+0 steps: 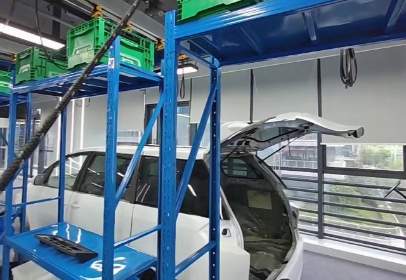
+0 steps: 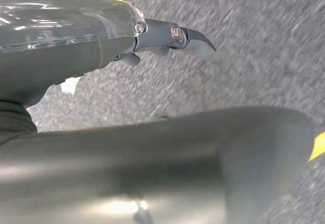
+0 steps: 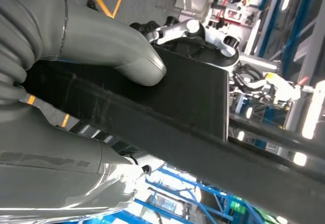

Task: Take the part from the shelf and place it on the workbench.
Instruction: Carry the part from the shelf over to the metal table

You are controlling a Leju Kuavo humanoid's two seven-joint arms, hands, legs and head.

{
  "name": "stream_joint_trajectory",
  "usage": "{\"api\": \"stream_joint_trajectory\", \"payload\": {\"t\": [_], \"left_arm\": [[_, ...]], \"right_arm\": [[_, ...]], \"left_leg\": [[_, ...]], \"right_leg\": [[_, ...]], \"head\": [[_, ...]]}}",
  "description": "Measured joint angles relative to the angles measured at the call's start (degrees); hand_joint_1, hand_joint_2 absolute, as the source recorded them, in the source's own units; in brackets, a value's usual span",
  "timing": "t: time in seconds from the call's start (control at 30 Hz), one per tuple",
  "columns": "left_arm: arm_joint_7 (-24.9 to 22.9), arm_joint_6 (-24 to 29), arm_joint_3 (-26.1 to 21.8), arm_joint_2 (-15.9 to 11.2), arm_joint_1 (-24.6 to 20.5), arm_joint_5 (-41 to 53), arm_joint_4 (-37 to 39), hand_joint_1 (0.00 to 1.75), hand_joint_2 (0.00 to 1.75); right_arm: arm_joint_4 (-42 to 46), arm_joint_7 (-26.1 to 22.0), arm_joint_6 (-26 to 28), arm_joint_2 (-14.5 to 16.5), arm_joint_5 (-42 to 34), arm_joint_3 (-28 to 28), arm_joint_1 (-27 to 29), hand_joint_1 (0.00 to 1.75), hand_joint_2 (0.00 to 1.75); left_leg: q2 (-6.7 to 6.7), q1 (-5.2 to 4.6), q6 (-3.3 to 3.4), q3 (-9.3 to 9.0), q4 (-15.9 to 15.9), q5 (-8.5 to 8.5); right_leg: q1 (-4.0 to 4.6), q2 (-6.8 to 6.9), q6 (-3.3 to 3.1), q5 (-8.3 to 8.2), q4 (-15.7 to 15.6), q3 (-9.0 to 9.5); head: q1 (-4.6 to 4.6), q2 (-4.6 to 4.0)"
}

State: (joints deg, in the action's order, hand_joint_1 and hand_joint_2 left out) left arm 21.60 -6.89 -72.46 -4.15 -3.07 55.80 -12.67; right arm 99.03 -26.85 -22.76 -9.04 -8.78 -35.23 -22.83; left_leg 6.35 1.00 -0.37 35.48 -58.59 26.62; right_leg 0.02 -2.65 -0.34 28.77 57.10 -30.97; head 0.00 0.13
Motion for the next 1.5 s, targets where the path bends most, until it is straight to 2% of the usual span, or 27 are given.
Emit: {"api": "stream_joint_trajectory", "payload": {"t": [0.1,0.17,0.2,0.23,0.33,0.4,0.47,0.53,0.6,0.67,0.7,0.73,0.77,0.83,0.9,0.93,1.0,1.07,1.1,1.17,1.2,1.23,1.27,1.33,1.37,1.43,1.5], "left_arm": [[0.36,-0.28,0.03,-0.32,-0.19,0.37,0.0,0.0,1.75],[0.59,-0.44,0.04,-0.52,-0.41,0.69,-0.01,0.0,1.75],[0.68,-0.49,0.05,-0.6,-0.37,0.9,-0.01,0.0,1.75],[0.75,-0.51,0.07,-0.72,-0.29,1.06,-0.01,0.0,1.75],[0.79,-0.51,0.08,-1.29,-0.28,1.32,-0.01,0.0,1.75],[0.6,-0.49,0.09,-1.47,-0.48,1.48,-0.01,0.0,1.75],[0.04,-0.35,0.1,-1.51,-0.28,1.77,-0.01,0.0,1.75],[-0.63,0.0,0.1,-1.51,0.06,2.05,-0.01,0.0,1.75],[-1.09,0.36,0.09,-1.51,0.0,2.23,-0.01,0.0,1.75],[-1.47,0.46,0.09,-1.49,-0.07,2.32,-0.01,0.0,1.75],[-1.61,0.46,0.09,-1.45,0.0,2.34,-0.01,0.0,1.75],[-1.67,0.46,0.08,-1.41,0.12,2.37,-0.01,0.0,1.75],[-1.68,0.46,0.08,-1.38,0.22,2.38,-0.01,0.0,1.75],[-1.77,0.53,0.07,-1.13,0.28,2.4,-0.01,0.0,1.75],[-2.31,0.71,0.0,-0.83,0.2,2.37,-0.01,0.0,1.75],[-2.77,0.81,-0.05,-0.7,0.25,2.36,-0.01,0.0,1.75],[-3.54,0.97,-0.2,-0.51,0.6,2.43,-0.01,0.0,1.75],[-3.83,1.16,-0.37,-0.28,0.75,2.51,-0.01,0.0,1.75],[-3.85,1.24,-0.44,-0.19,0.62,2.5,-0.01,0.0,1.75],[-3.9,1.3,-0.55,-0.13,0.29,2.43,-0.01,0.0,1.75],[-4.0,1.3,-0.62,-0.09,0.27,2.38,-0.01,0.0,1.75],[-4.16,1.31,-0.73,-0.05,0.36,2.35,-0.01,0.0,1.75],[-4.35,1.33,-0.85,-0.03,0.49,2.33,-0.01,0.0,1.75],[-4.62,1.42,-1.1,0.05,0.54,2.22,-0.01,0.0,1.75],[-4.68,1.46,-1.23,0.13,0.39,2.09,-0.01,0.0,1.75],[-4.71,1.51,-1.46,0.38,0.16,1.86,-0.01,0.0,1.75],[-4.72,1.53,-1.58,0.52,0.19,1.8,-0.01,0.0,1.75]], "right_arm": [[-1.45,-0.67,0.1,0.98,0.11,0.46,0.2,1.75,1.75],[-2.48,-1.24,0.07,1.23,0.33,0.87,0.56,1.75,1.75],[-2.98,-1.56,0.02,1.38,0.47,1.08,0.75,1.75,1.75],[-3.42,-1.88,-0.07,1.57,0.6,1.29,0.92,1.75,1.75],[-4.1,-2.62,-0.54,2.11,0.98,2.01,1.14,1.75,1.75],[-4.32,-2.83,-0.99,2.31,1.36,2.54,1.18,1.75,1.75],[-4.44,-2.9,-1.48,2.49,1.69,2.8,1.22,1.75,1.75],[-4.45,-2.92,-2.0,2.66,1.99,2.85,1.29,1.75,1.75],[-4.41,-2.93,-2.35,2.66,2.45,2.85,1.6,1.75,1.75],[-4.39,-2.95,-2.47,2.56,3.0,2.74,2.24,1.75,1.75],[-4.38,-2.96,-2.51,2.52,3.22,2.64,2.56,1.75,1.75],[-4.33,-2.98,-2.54,2.48,3.39,2.53,2.79,1.75,1.75],[-4.22,-3.02,-2.55,2.44,3.51,2.44,2.91,1.75,1.75],[-3.8,-3.09,-2.55,2.31,3.67,2.29,2.97,1.75,1.75],[-3.39,-3.14,-2.55,2.15,3.77,2.15,3.0,1.75,1.75],[-3.28,-3.15,-2.55,2.1,3.81,2.07,3.02,1.75,1.75],[-3.13,-3.15,-2.55,2.08,3.84,1.83,3.01,1.75,1.75],[-2.98,-3.18,-2.5,2.06,3.9,1.55,3.01,1.75,1.75],[-2.95,-3.19,-2.46,2.0,3.96,1.45,3.04,1.75,1.75],[-2.95,-3.2,-2.41,1.8,4.06,1.34,3.14,1.75,1.75],[-2.95,-3.2,-2.39,1.72,4.08,1.28,3.2,1.75,1.75],[-2.95,-3.2,-2.37,1.64,4.08,1.22,3.25,1.75,1.75],[-2.94,-3.2,-2.34,1.58,4.08,1.15,3.31,1.75,1.75],[-2.92,-3.2,-2.28,1.47,4.08,1.07,3.42,1.75,1.75],[-2.89,-3.19,-2.2,1.38,4.15,1.04,3.49,1.75,1.75],[-2.83,-3.16,-2.01,1.21,4.39,0.94,3.65,1.75,1.75],[-2.8,-3.14,-1.92,1.13,4.56,0.83,3.76,1.75,1.75]], "left_leg": [[-3.97,-0.24,-0.67,3.07,-6.61,4.35],[-5.27,-0.08,-1.14,5.68,-13.11,6.88],[-5.57,0.04,-1.34,5.94,-14.19,6.81],[-5.89,0.17,-1.51,5.19,-13.12,5.77],[-8.73,0.11,-1.64,-0.27,-2.79,1.31],[-10.04,-0.35,-1.0,-1.52,0.15,0.84],[-9.15,-0.55,-0.15,-1.28,0.13,0.73],[-8.07,-0.42,0.54,-1.19,0.2,0.49],[-6.96,-0.29,1.09,-1.11,0.24,0.28],[-5.57,-0.43,1.4,-1.07,0.23,0.18],[-4.82,-0.53,1.47,-1.07,0.23,0.14],[-4.08,-0.63,1.52,-1.08,0.22,0.11],[-3.33,-0.71,1.54,-1.12,0.21,0.08],[-1.89,-0.78,1.5,-1.07,0.17,-0.03],[-0.54,-0.62,1.15,-0.71,0.1,-0.29],[0.11,-0.53,0.86,-0.45,0.1,-0.49],[0.44,-0.48,0.22,0.07,0.06,-0.62],[-2.03,-0.62,-0.34,1.3,-2.21,1.27],[-3.7,-0.54,-0.6,2.54,-5.02,3.09],[-5.2,-0.15,-1.21,5.6,-12.2,6.45],[-5.49,0.08,-1.52,6.44,-14.52,7.06],[-5.76,0.33,-1.8,6.23,-14.68,6.58],[-6.18,0.54,-2.04,4.94,-12.64,5.19],[-8.42,0.55,-2.39,0.74,-5.07,1.84],[-9.56,0.39,-2.18,-0.73,-2.16,0.96],[-10.42,-0.06,-1.4,-1.45,-0.15,0.88],[-9.79,-0.15,-0.8,-1.18,-0.24,0.89]], "right_leg": [[-0.16,2.29,-0.68,-0.18,-1.4,0.35],[-0.1,3.95,-0.71,-0.14,-1.29,0.23],[-0.1,4.74,-0.66,-0.08,-1.18,0.18],[-0.11,5.45,-0.58,0.0,-1.06,0.15],[0.04,7.23,0.07,0.49,-0.44,0.06],[0.35,8.26,0.58,0.77,-0.01,-0.1],[0.37,9.17,0.98,0.98,0.1,-0.05],[0.05,7.39,1.47,2.42,1.48,-0.43],[-0.22,4.27,1.75,5.89,7.11,-2.77],[-0.25,3.17,1.71,8.9,14.73,-6.18],[-0.22,3.03,1.61,9.08,16.64,-7.12],[-0.17,2.88,1.44,8.13,16.29,-7.04],[-0.1,2.5,1.18,6.28,13.77,-5.95],[-0.03,-0.01,0.38,2.2,6.11,-2.54],[0.06,-1.92,-0.1,0.5,1.61,-0.58],[0.12,-1.77,-0.14,0.56,1.15,-0.42],[-0.01,-0.43,-0.28,0.42,0.42,-0.28],[-0.32,1.07,-0.67,0.15,-0.32,-0.16],[-0.38,1.92,-0.82,0.05,-0.45,-0.19],[-0.38,3.6,-0.88,0.03,-0.47,-0.3],[-0.4,4.44,-0.86,0.05,-0.45,-0.33],[-0.42,5.19,-0.8,0.09,-0.42,-0.33],[-0.47,5.88,-0.68,0.17,-0.36,-0.3],[-0.44,7.12,-0.13,0.5,-0.05,-0.24],[-0.31,7.68,0.23,0.68,0.19,-0.28],[0.0,8.78,0.92,0.92,0.51,-0.32],[0.04,9.48,1.23,0.93,0.5,-0.23]], "head": [[0.02,0.01],[0.02,0.0],[0.02,0.0],[0.02,0.0],[0.02,0.0],[0.02,0.01],[0.01,0.01],[0.0,0.0],[0.0,0.0],[0.0,0.0],[0.0,0.0],[0.0,0.0],[0.0,0.0],[0.01,0.0],[0.01,0.0],[0.01,0.0],[0.02,0.0],[0.03,0.0],[0.04,0.0],[0.04,0.0],[0.04,0.0],[0.04,0.0],[0.04,0.0],[0.04,0.0],[0.04,0.0],[0.04,0.0],[0.04,0.0]]}}
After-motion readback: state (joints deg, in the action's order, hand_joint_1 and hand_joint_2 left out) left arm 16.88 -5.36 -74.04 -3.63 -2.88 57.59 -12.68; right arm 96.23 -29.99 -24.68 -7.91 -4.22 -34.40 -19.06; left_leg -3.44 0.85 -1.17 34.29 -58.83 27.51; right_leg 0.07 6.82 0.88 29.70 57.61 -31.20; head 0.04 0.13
